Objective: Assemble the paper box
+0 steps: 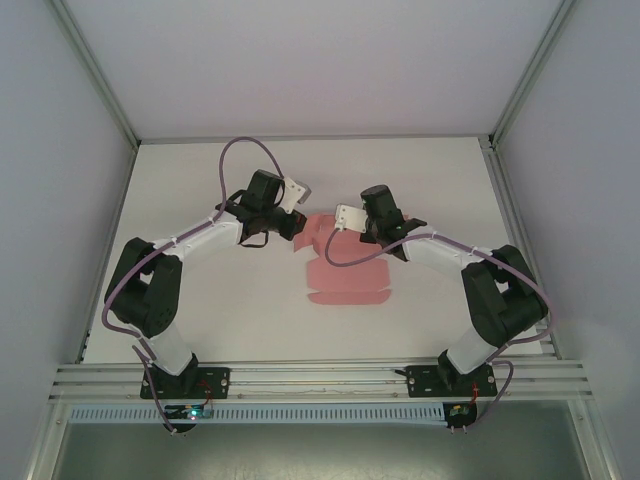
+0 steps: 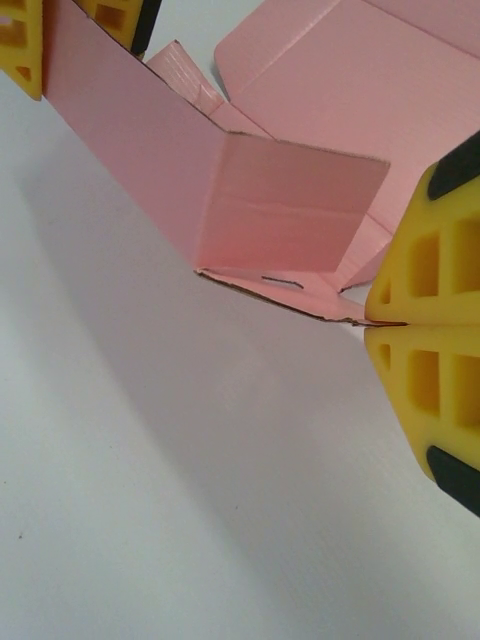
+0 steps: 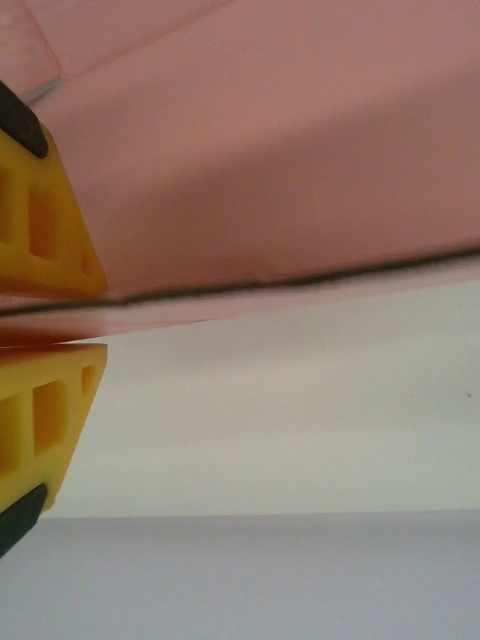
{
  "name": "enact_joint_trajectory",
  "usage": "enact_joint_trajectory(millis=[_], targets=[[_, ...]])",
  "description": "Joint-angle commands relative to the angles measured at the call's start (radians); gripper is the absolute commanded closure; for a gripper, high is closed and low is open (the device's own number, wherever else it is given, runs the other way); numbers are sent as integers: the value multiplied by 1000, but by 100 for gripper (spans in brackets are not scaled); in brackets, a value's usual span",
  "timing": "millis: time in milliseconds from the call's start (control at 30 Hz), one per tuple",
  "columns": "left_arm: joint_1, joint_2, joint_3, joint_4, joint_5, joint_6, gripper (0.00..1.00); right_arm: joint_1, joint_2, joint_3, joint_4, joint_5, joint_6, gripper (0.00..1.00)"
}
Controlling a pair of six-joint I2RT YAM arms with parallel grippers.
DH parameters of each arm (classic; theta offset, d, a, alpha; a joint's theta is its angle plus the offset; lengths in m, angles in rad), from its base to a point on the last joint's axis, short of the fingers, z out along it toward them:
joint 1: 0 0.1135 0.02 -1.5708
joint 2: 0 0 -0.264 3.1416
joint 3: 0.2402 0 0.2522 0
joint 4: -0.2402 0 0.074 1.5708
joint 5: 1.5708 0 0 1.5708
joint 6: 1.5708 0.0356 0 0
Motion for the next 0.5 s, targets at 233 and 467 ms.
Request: enact_joint_trajectory(millis=[233, 467], targets=[[-6, -18, 11, -38, 6, -21, 82, 42, -55, -85, 156, 113, 5, 100], [9, -151, -77, 2, 5, -108, 16, 102, -87, -221, 424, 279, -49, 100]])
